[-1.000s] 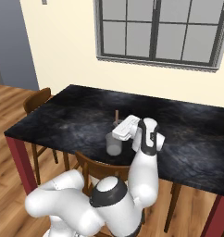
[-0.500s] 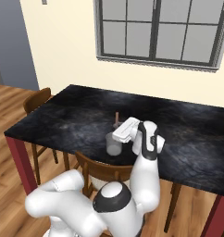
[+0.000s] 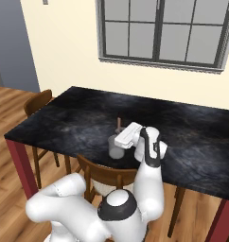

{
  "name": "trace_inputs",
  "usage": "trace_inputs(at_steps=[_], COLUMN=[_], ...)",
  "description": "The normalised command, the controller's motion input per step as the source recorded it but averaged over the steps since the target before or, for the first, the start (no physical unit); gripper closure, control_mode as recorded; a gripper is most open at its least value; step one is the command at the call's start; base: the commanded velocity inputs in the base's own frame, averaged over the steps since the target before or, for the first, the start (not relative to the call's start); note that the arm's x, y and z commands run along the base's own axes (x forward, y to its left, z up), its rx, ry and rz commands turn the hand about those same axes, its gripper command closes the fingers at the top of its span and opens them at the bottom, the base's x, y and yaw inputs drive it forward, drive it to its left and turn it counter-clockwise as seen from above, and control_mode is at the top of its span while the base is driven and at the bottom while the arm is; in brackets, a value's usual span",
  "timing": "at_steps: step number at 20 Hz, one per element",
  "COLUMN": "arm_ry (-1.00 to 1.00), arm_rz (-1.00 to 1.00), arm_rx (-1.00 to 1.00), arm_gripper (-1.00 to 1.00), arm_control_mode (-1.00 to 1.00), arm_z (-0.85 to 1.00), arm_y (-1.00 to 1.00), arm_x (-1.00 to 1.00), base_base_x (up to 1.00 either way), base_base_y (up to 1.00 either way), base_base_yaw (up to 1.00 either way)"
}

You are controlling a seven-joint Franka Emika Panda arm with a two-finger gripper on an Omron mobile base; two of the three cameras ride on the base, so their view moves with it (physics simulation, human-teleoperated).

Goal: Take a straw from the drawer in front and place it inside the glass cup on the dining counter.

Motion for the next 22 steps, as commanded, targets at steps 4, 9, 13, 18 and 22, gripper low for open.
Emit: trace_inputs(at_steps=[4,9,13,18,22], arm_ry=[0.00,0.00,0.00,0.00,0.00], arm_rz=[0.00,0.00,0.00,0.00,0.00], arm_rx=[0.00,0.00,0.00,0.00,0.00], arm_gripper=[1.00,1.00,1.00,1.00,1.00], arm_control_mode=[-1.00,-1.00,-1.00,-1.00,-1.00], arm_z=[-0.15,-0.21,-0.15,-0.10,-0.05], arm_y=[0.00,0.00,0.00,0.00,0.00], arm_x=[0.00,0.00,0.00,0.00,0.00], base_base_x=[0.00,0.00,0.00,0.00,0.00], base_base_y=[0.00,0.00,0.00,0.00,0.00], base_base_yaw=[0.00,0.00,0.00,0.00,0.00])
